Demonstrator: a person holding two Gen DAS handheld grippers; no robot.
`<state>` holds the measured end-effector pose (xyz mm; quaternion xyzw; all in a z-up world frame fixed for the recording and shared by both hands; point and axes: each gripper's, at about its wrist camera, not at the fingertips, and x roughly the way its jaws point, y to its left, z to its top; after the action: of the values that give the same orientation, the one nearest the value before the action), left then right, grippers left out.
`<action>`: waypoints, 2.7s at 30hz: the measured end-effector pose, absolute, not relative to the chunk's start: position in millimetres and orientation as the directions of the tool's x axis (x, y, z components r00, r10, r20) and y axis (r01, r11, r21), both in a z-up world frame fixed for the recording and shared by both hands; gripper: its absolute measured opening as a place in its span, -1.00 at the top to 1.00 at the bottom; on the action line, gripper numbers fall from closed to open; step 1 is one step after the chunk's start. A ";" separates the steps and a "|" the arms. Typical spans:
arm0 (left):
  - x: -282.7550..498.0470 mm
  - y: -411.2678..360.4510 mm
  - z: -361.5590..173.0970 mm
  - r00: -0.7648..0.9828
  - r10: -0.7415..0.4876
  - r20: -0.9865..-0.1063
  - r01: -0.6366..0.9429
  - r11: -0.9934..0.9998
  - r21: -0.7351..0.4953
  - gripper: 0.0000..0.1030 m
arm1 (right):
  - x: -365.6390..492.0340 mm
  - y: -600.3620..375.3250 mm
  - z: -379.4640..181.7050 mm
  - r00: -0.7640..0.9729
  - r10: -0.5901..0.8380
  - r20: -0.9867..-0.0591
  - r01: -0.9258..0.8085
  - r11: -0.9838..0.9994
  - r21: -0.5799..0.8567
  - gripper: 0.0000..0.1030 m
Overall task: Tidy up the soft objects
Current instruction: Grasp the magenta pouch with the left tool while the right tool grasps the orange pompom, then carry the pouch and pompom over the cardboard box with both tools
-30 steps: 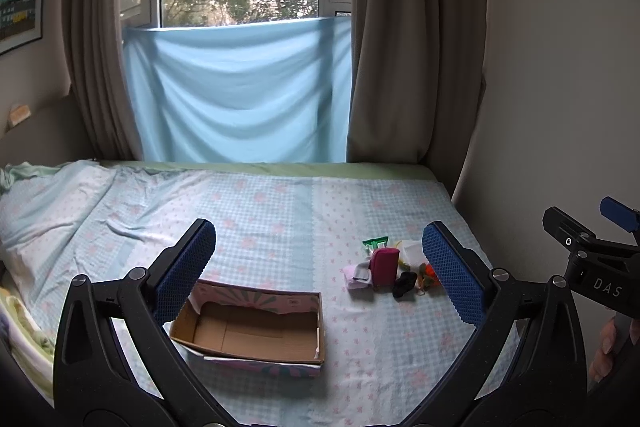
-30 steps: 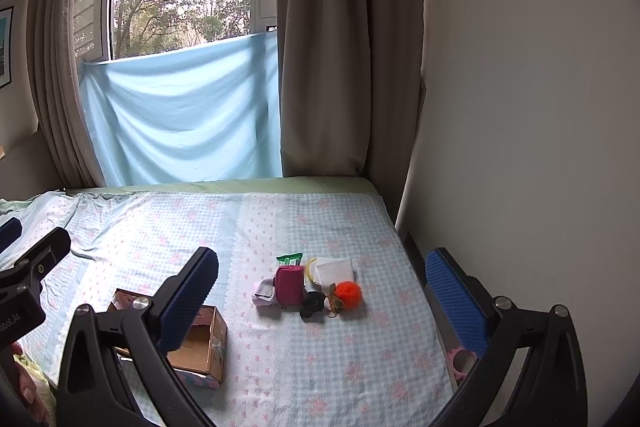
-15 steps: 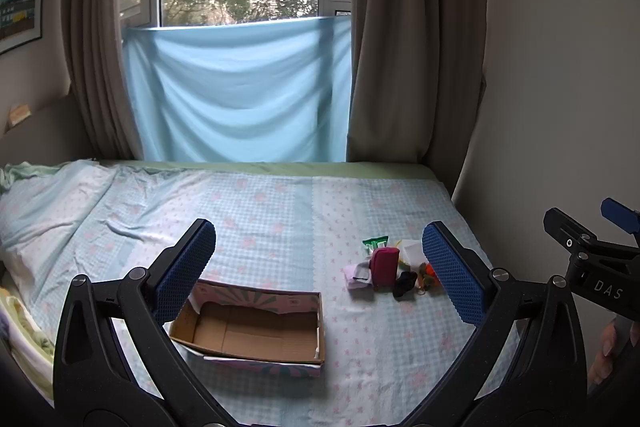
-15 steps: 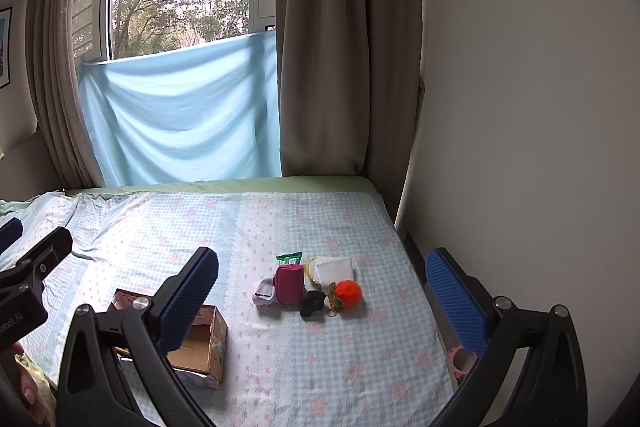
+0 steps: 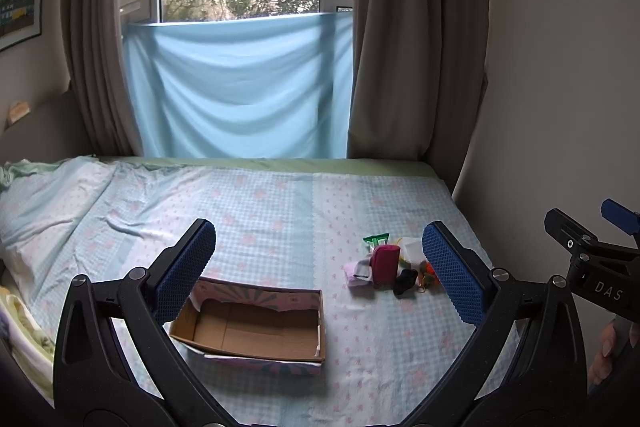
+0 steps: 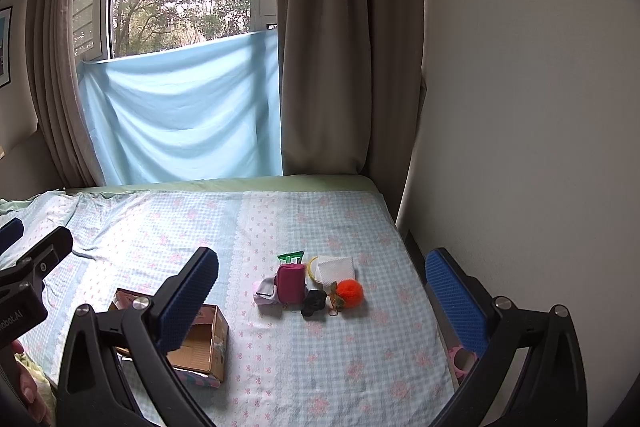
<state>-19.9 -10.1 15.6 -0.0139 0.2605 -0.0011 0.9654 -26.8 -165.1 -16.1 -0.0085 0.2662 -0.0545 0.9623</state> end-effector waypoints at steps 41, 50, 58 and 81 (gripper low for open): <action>302.5 -183.1 -308.2 0.576 -0.067 -0.815 0.131 0.991 0.012 -0.99 | 222.3 -341.3 -300.4 0.524 0.006 -0.852 0.330 0.920 0.210 -1.00; 340.9 -197.7 -381.1 0.527 -0.069 -0.847 0.139 0.990 0.005 -0.99 | 253.6 -347.5 -388.3 0.460 0.084 -0.884 0.374 0.885 0.278 -0.77; 352.6 -201.5 -411.2 0.492 -0.044 -0.870 0.127 0.992 0.022 -0.95 | 270.9 -349.0 -425.8 0.444 0.153 -0.883 0.397 0.850 0.347 -0.35; 342.3 -195.7 -381.0 0.520 -0.056 -0.852 0.110 0.994 0.002 -0.04 | 275.0 -339.8 -405.4 0.488 0.135 -0.862 0.373 0.861 0.346 0.36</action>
<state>342.3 -195.7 -381.0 0.0278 0.4875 -0.0475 0.8714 275.0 -339.8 -405.4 0.2539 0.5006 -0.0722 0.8245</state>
